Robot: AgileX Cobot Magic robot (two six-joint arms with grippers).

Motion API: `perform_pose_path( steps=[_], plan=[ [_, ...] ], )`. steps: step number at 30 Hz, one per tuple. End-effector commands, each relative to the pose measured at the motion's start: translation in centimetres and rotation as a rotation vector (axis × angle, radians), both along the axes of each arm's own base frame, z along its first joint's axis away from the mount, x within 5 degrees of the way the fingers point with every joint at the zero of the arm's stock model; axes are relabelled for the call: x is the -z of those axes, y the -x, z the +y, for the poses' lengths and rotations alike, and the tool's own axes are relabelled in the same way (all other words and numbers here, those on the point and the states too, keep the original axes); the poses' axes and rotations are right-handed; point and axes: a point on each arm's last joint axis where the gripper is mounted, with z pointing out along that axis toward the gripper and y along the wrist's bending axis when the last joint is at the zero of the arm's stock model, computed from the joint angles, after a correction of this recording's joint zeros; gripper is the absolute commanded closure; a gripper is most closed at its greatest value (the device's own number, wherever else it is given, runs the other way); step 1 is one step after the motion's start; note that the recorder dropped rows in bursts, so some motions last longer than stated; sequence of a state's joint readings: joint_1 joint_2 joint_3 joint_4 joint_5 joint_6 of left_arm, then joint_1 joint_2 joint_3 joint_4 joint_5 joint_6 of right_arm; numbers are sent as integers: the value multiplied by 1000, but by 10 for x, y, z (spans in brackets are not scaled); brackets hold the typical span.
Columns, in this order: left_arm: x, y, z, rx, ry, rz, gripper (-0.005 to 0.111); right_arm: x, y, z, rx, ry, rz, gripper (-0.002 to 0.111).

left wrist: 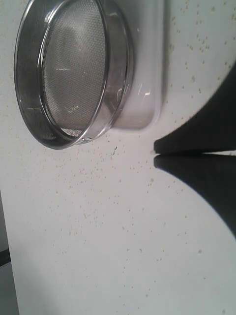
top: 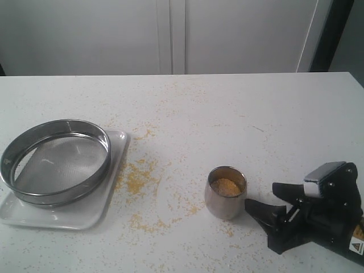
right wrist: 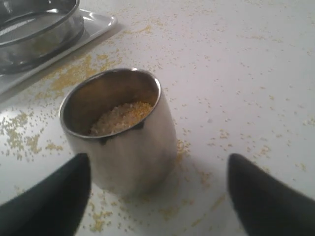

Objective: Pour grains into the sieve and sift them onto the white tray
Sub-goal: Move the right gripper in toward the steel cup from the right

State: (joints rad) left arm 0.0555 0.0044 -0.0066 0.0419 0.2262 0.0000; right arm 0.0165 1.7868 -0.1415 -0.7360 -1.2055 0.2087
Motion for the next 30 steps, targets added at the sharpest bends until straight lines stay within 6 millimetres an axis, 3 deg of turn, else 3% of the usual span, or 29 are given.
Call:
perform_pose_path(
  steps=[1,12,21,30],
  plan=[
    [2,0,0,-1,10,2,107,-2,-5,-1,18,-30,-8,11],
    [2,0,0,-1,10,2,107,-4,-11,5,-79,-17,-47,8],
    [2,0,0,-1,10,2,107,12,-20,11,-251,79,-115,8],
    [2,0,0,-1,10,2,107,22,-34,13,-297,119,-161,8]
  ],
)
